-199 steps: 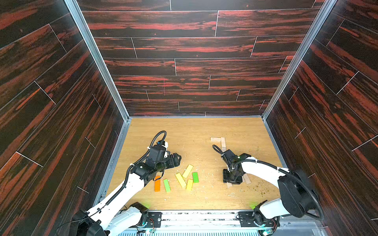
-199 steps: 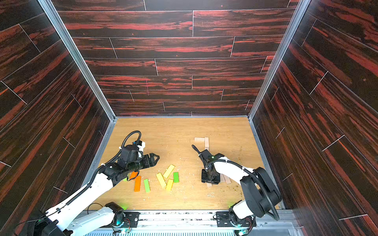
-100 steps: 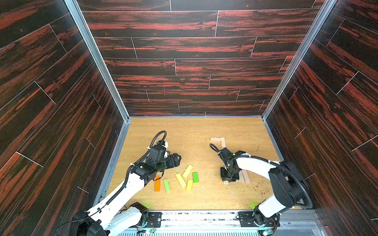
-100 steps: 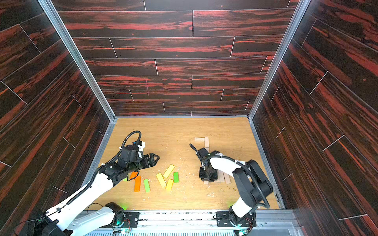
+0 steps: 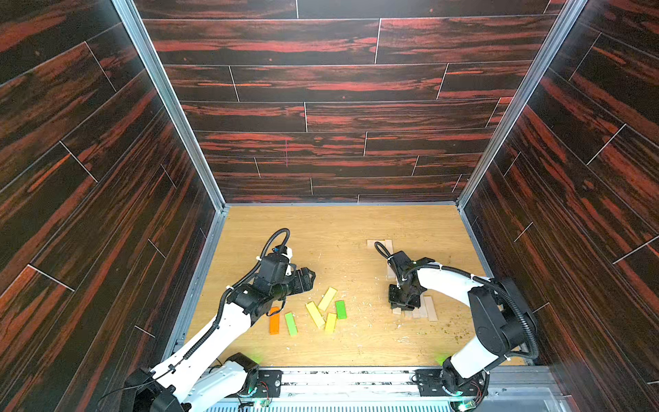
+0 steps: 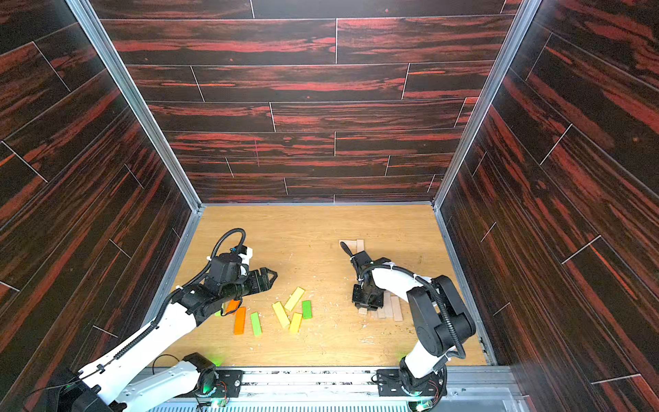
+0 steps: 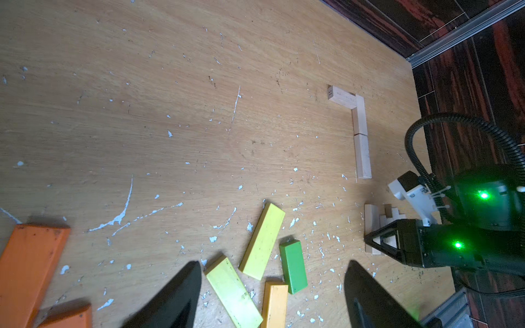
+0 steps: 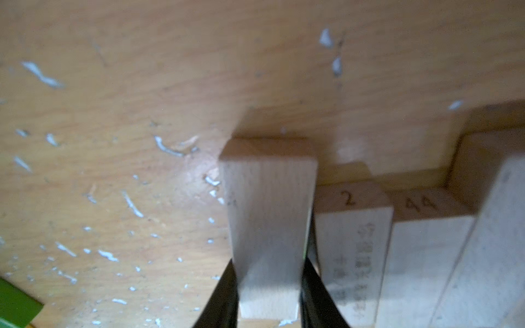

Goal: Assemble a giraffe with building blocks
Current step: Assemble the building block at the center of the board.

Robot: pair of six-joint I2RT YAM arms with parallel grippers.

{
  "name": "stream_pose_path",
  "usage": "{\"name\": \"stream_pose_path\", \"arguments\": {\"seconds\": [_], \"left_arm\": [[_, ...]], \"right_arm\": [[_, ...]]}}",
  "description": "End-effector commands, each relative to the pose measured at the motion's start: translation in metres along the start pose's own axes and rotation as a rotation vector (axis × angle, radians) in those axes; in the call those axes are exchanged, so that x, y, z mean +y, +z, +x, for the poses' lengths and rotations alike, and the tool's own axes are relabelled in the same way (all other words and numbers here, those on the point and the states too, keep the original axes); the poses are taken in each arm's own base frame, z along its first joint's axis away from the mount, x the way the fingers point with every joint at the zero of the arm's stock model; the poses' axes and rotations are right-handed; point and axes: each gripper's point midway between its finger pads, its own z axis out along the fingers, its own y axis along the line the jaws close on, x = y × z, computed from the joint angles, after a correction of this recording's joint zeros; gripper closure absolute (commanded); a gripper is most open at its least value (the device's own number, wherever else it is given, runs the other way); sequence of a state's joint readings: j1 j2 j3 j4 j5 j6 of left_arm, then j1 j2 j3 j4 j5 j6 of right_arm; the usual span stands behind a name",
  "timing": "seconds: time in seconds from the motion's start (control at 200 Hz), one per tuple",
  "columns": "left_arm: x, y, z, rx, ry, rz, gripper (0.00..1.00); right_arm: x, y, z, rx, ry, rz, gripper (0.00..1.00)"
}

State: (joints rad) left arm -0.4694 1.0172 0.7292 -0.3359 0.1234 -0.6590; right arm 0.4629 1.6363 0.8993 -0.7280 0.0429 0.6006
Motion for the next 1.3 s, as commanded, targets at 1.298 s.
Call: {"name": "stream_pose_path", "arguments": {"seconds": [1.298], "left_arm": [[0.002,0.001,-0.004,-0.008,0.002,-0.014,0.19]], "right_arm": [[0.016,0.012,-0.041,0.027,-0.135,0.029,0.74]]}}
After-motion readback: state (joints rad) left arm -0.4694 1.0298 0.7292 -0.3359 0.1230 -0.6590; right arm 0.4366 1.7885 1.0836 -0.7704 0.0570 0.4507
